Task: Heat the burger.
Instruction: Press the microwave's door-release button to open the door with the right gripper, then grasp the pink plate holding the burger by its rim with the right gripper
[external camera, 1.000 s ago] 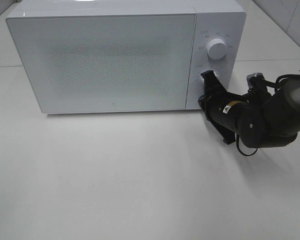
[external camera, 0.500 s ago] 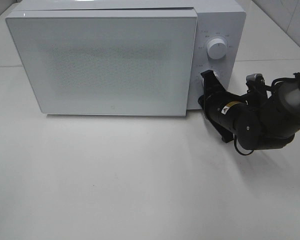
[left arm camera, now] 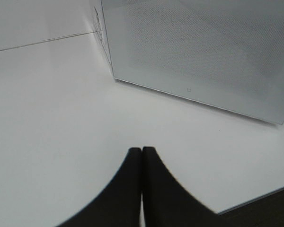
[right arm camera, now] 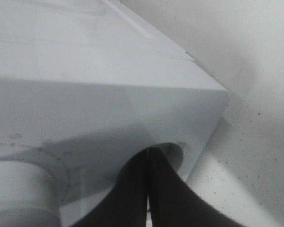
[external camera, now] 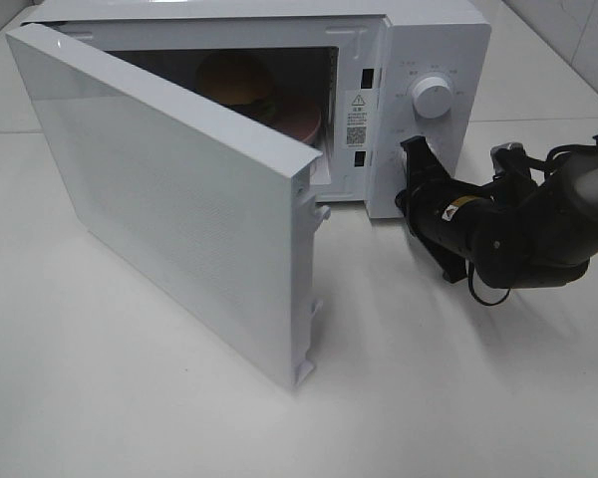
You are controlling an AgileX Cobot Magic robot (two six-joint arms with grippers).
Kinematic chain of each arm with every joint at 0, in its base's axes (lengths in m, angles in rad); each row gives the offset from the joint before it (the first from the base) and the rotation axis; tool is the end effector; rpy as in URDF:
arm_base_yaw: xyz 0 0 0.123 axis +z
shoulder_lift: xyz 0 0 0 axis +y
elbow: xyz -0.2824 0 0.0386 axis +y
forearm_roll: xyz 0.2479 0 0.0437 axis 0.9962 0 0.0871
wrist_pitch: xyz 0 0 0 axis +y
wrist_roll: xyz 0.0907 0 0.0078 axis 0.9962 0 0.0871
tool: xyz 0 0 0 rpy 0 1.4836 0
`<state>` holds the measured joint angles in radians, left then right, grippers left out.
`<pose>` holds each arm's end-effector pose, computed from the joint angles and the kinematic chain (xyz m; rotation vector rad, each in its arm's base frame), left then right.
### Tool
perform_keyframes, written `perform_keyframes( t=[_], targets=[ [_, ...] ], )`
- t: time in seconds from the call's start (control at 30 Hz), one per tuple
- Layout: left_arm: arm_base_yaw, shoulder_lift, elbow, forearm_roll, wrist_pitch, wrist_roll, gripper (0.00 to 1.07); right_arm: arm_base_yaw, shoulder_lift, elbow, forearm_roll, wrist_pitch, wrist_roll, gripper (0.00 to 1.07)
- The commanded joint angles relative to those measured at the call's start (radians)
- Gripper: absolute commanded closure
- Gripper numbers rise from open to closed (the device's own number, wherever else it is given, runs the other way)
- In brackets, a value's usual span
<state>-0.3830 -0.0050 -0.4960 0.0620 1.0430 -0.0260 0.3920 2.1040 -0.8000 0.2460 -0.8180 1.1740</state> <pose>-0.0024 0.0062 0.2776 0.3580 1.9971 -0.1846 0.3447 0.1250 0.0828 1.0720 1.8113 0.9250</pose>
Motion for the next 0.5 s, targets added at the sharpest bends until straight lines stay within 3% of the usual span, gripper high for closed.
perform_keyframes(
  t=[0.03,0.37,0.47,0.5],
  targets=[
    [0.003,-0.019,0.001,-0.010,-0.008,-0.003,1.07,-0.008,-0.047,0.004,-0.026,-0.026,0.000,1.07],
    [0.003,-0.019,0.001,-0.010,-0.008,-0.003,1.07,-0.008,-0.159,0.159,-0.129,-0.014,-0.010,1.05],
    [0.003,-0.019,0.001,-0.010,-0.008,-0.003,1.07,-0.008,-0.173,0.199,-0.182,-0.022,-0.047,1.05],
    [0.003,-0.019,0.001,-0.010,-0.008,-0.003,1.07,-0.008,-0.174,0.218,-0.259,-0.049,-0.085,1.05]
  ],
)
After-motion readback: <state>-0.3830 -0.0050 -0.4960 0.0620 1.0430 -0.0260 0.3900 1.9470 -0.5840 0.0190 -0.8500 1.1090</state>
